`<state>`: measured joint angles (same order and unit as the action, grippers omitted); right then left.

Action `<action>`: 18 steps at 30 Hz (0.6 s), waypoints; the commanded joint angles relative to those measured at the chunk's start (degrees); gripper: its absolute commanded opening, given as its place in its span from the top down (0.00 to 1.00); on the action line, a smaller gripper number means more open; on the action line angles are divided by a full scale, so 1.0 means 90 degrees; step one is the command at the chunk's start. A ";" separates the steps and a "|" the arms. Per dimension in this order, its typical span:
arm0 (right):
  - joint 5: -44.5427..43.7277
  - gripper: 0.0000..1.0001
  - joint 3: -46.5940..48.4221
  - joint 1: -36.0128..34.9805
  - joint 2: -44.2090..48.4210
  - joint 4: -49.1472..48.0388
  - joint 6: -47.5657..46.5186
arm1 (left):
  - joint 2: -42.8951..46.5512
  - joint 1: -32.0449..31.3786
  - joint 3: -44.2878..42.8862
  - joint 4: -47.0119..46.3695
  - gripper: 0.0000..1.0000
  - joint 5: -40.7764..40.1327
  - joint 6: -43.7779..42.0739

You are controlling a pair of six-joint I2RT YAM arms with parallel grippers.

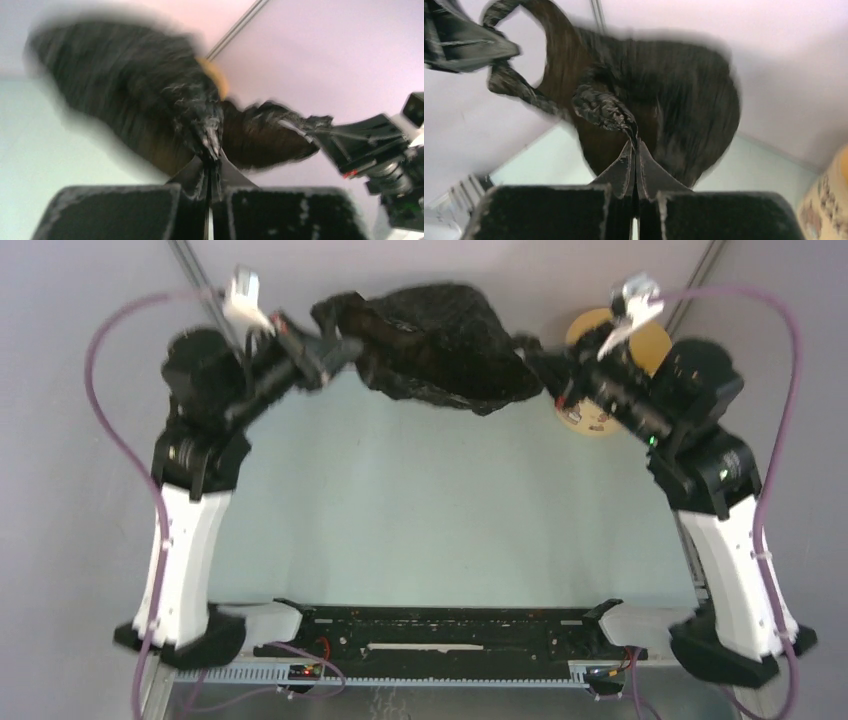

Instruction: Put the trash bags into the trash bin

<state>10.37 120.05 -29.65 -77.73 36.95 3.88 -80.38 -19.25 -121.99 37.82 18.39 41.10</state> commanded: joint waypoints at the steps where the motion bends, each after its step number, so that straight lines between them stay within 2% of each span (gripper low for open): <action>1: -0.0101 1.00 -0.3557 0.0180 0.0906 -0.0108 -0.0083 | 0.1230 0.0143 0.4407 0.0358 1.00 -0.0311 -0.0099; 3: 0.0085 1.00 -0.5089 0.0313 0.1312 -0.0302 0.0459 | 0.1825 0.0255 0.6123 0.0151 1.00 -0.0207 -0.0006; 5: 0.0407 1.00 -0.6316 0.0356 0.1642 -0.0470 0.0981 | 0.2468 0.0268 0.7346 -0.0080 1.00 -0.0092 0.0079; 8: 0.0356 1.00 -0.7199 0.0017 0.2101 -0.0650 0.1450 | 0.3359 0.0263 0.7970 -0.0169 1.00 -0.0135 0.0042; 12: 0.0536 1.00 -0.6952 -0.0185 0.2246 -0.0929 0.1552 | 0.3588 0.0263 0.7316 -0.0218 1.00 -0.0009 0.0003; 18: 0.1176 1.00 -0.4965 -0.0280 0.1328 -0.0389 0.1335 | 0.3179 0.0244 0.5349 -0.0525 1.00 0.0344 0.0364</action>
<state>16.21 64.53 -31.53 -63.09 36.05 15.35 -51.09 -17.12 -62.67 39.51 18.94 42.28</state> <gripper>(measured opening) 0.006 0.006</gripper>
